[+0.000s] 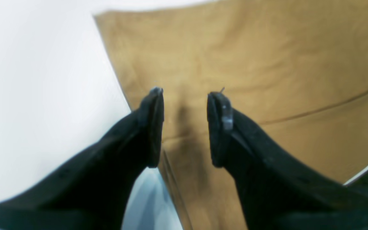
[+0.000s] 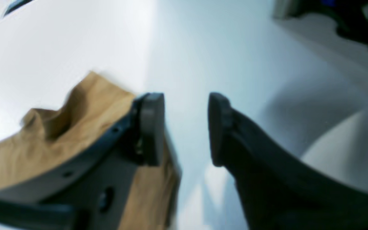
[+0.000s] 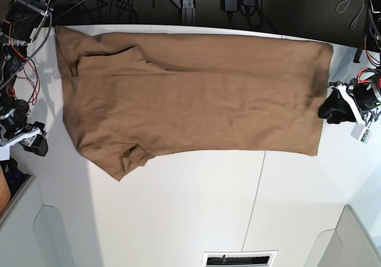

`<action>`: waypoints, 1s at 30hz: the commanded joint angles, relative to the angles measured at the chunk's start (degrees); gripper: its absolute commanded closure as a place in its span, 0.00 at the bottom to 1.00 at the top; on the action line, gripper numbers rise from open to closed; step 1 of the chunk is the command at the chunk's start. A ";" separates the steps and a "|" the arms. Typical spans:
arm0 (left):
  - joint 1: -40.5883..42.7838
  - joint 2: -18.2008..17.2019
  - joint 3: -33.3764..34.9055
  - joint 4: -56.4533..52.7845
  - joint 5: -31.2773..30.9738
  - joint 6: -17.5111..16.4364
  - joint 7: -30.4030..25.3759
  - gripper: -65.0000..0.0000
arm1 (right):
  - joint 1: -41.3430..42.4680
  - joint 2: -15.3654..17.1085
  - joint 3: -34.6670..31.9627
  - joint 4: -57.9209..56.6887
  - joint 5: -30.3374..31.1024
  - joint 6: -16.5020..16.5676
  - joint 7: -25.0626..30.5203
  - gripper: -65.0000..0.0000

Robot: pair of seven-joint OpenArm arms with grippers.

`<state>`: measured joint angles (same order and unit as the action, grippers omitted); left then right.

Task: Layout the t-shirt on the table in an organized manner, then fold the t-shirt properly
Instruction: 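Release the fold and move the right gripper to the shirt's hem corner, then grasp the hem corners with both grippers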

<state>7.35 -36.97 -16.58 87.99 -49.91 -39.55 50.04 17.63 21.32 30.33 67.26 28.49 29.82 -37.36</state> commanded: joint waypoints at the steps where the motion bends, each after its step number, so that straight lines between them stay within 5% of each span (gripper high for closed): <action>1: -2.14 -1.29 -0.11 -0.24 -0.68 -0.45 -1.84 0.61 | 2.99 1.07 0.22 -2.25 0.17 -0.02 1.40 0.61; 7: -9.18 -1.31 1.25 -8.28 -0.17 -0.45 -2.91 0.39 | 8.55 1.03 -4.31 -16.11 -1.81 0.61 1.64 0.60; 15: -20.50 -1.29 1.27 -24.72 0.17 -0.45 -5.88 0.39 | 8.37 0.94 -14.99 -17.14 -2.16 0.57 2.99 0.60; 23: -29.55 -0.20 3.63 -43.28 2.62 -0.45 -9.20 0.39 | 8.35 -0.72 -15.82 -17.14 -1.95 0.57 2.80 0.60; 30: -31.17 2.38 5.42 -48.39 5.01 -0.45 -10.62 0.40 | 8.35 -0.70 -15.82 -17.14 -1.95 0.59 0.85 0.60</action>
<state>-22.61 -33.78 -10.96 39.18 -44.62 -39.53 39.55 25.10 19.99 14.59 49.65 27.05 30.63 -34.96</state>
